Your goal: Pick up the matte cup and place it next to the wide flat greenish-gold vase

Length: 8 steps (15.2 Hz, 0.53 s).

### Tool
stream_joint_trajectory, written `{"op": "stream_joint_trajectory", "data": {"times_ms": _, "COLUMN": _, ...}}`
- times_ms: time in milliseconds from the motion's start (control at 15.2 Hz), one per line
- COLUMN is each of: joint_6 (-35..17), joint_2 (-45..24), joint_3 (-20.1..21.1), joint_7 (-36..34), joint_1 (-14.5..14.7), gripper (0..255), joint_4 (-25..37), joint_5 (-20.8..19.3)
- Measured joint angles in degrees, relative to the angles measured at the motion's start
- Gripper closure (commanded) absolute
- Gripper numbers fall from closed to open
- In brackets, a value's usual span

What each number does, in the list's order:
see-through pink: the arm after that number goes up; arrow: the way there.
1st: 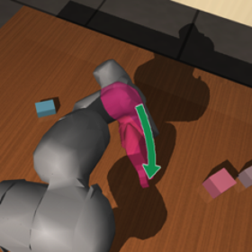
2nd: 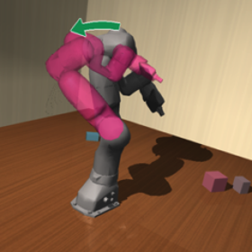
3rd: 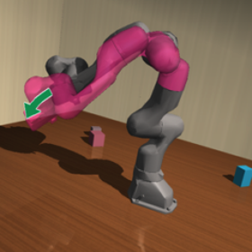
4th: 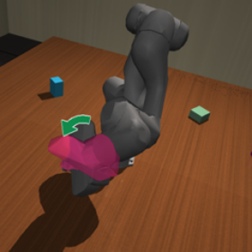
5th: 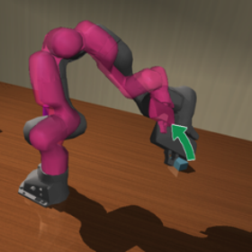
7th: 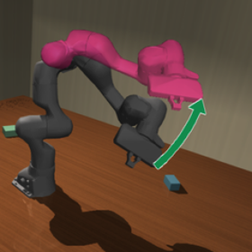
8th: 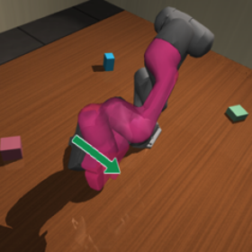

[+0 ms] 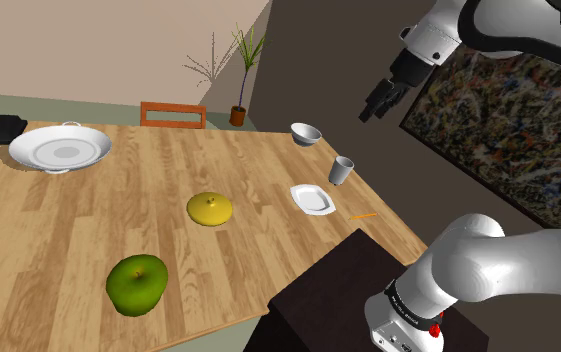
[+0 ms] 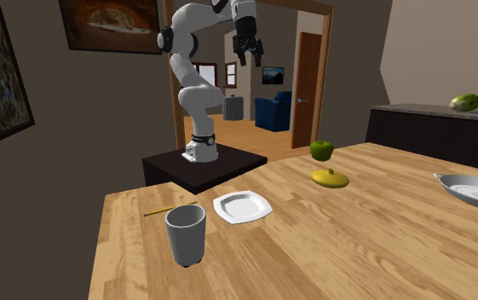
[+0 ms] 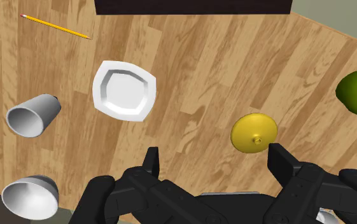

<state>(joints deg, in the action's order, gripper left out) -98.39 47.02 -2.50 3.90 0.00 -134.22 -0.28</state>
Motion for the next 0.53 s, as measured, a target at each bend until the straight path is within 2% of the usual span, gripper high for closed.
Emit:
{"op": "stream_joint_trajectory", "data": {"times_ms": 198, "joint_6": -1.4, "joint_2": -0.6, "joint_3": -1.3, "joint_7": 1.3, "joint_1": -0.4, "gripper": 0, "joint_4": -0.9, "joint_5": -0.6}}
{"op": "stream_joint_trajectory", "data": {"times_ms": 528, "joint_6": -7.2, "joint_2": -4.4, "joint_3": -6.7, "joint_7": 6.4, "joint_1": -1.9, "gripper": 0, "joint_4": -3.2, "joint_5": -2.8}}
